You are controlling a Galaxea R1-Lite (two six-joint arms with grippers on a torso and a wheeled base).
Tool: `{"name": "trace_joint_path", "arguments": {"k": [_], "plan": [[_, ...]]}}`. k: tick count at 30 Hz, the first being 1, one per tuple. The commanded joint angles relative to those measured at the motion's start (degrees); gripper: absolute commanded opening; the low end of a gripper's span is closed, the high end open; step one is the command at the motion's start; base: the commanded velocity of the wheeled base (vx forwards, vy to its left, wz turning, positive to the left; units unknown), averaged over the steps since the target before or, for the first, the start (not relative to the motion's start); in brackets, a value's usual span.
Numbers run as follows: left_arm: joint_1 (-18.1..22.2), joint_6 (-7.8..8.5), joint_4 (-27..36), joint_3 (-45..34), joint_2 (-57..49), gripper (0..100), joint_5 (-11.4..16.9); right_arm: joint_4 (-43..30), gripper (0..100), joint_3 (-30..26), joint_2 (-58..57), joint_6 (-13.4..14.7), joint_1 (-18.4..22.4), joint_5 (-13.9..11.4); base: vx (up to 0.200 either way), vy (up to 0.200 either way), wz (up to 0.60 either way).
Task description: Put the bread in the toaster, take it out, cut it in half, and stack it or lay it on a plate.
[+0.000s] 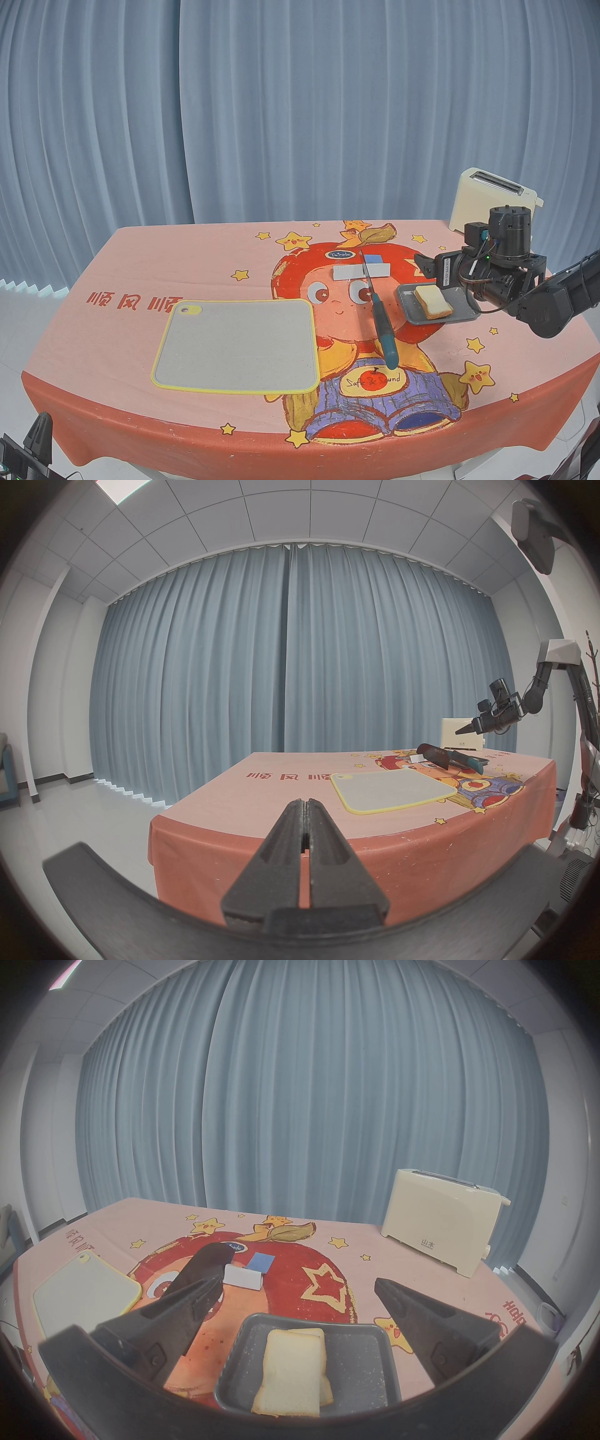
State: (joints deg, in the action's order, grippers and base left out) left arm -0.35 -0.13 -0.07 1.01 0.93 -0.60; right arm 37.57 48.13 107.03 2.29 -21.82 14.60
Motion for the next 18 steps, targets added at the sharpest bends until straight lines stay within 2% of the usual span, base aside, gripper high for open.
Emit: {"name": "trace_joint_path", "arguments": {"k": [1,18], "plan": [[0.0,-0.04,0.0,-1.0,-0.2,0,0.0,0.3,100,0.2,0.6,0.0,0.0,-0.1,0.000,0.000,0.00],[0.0,-0.04,0.0,-1.0,-0.2,0,0.0,11.5,100,-0.1,3.8,-0.1,0.5,-0.1,0.000,0.000,0.00]]}}
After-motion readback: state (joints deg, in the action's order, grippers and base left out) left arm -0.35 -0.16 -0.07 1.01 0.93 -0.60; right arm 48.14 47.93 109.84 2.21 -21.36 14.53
